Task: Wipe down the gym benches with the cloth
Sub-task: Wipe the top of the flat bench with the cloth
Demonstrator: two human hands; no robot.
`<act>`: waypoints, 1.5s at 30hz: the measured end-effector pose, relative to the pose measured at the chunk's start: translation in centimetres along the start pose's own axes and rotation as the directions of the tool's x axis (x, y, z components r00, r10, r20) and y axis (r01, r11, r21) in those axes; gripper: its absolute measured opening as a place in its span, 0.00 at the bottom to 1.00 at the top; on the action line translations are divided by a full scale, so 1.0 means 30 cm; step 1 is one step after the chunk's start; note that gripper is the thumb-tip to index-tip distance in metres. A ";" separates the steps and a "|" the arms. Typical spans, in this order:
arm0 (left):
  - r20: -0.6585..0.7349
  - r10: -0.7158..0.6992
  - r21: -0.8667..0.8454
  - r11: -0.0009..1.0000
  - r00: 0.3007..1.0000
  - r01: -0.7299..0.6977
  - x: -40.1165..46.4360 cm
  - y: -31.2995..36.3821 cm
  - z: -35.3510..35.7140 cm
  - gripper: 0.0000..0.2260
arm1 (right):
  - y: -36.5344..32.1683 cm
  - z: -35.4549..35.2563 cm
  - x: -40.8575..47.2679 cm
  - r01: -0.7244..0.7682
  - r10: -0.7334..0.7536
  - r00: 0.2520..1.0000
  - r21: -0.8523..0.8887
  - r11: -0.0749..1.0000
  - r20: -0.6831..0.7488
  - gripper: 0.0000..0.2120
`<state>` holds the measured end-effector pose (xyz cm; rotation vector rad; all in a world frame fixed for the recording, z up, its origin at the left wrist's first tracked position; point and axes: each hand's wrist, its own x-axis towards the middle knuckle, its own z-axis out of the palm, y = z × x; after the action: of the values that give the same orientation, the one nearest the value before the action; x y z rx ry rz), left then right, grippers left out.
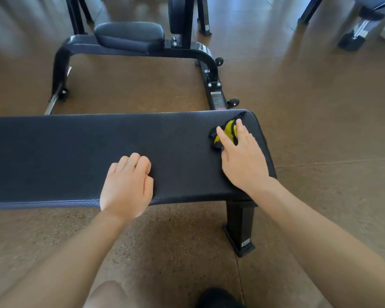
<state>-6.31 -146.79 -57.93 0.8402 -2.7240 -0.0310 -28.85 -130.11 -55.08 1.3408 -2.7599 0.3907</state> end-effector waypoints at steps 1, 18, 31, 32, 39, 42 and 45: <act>-0.004 -0.004 0.004 1.000 1.000 0.004 -0.001 0.001 0.002 0.07 | -0.026 0.004 -0.004 0.064 -0.064 0.998 0.028 0.998 -0.001 0.25; -0.010 -0.008 0.062 0.998 1.000 0.009 0.000 0.015 -0.002 0.06 | -0.095 0.088 0.096 0.241 -0.240 0.971 0.074 0.968 -0.015 0.26; -0.002 0.069 0.049 0.996 0.998 -0.069 -0.022 -0.338 -0.100 0.08 | -0.209 0.082 0.015 -0.158 0.159 0.986 0.029 0.987 -0.043 0.22; -0.008 0.035 0.040 0.999 0.999 -0.035 -0.035 -0.408 -0.107 0.08 | -0.261 0.094 -0.002 -0.171 0.173 0.983 0.024 0.985 -0.064 0.22; -0.014 0.081 -0.042 0.996 0.997 -0.082 -0.052 -0.461 -0.093 0.11 | -0.792 0.204 -0.133 -0.031 0.037 0.989 0.044 0.999 -0.146 0.20; -0.021 0.070 -0.105 0.992 0.997 -0.072 -0.056 -0.479 -0.092 0.11 | -0.837 0.220 -0.150 0.039 -0.033 0.988 0.034 0.999 -0.152 0.20; -0.006 0.086 -0.112 0.990 0.996 -0.086 -0.056 -0.489 -0.088 0.11 | -0.718 0.188 -0.119 0.002 -0.006 0.990 -0.028 1.000 -0.143 0.20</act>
<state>3.78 -157.86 -57.39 0.6910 -2.7249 -0.1643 -9.46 -141.53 -56.67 1.2586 -2.6358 0.4289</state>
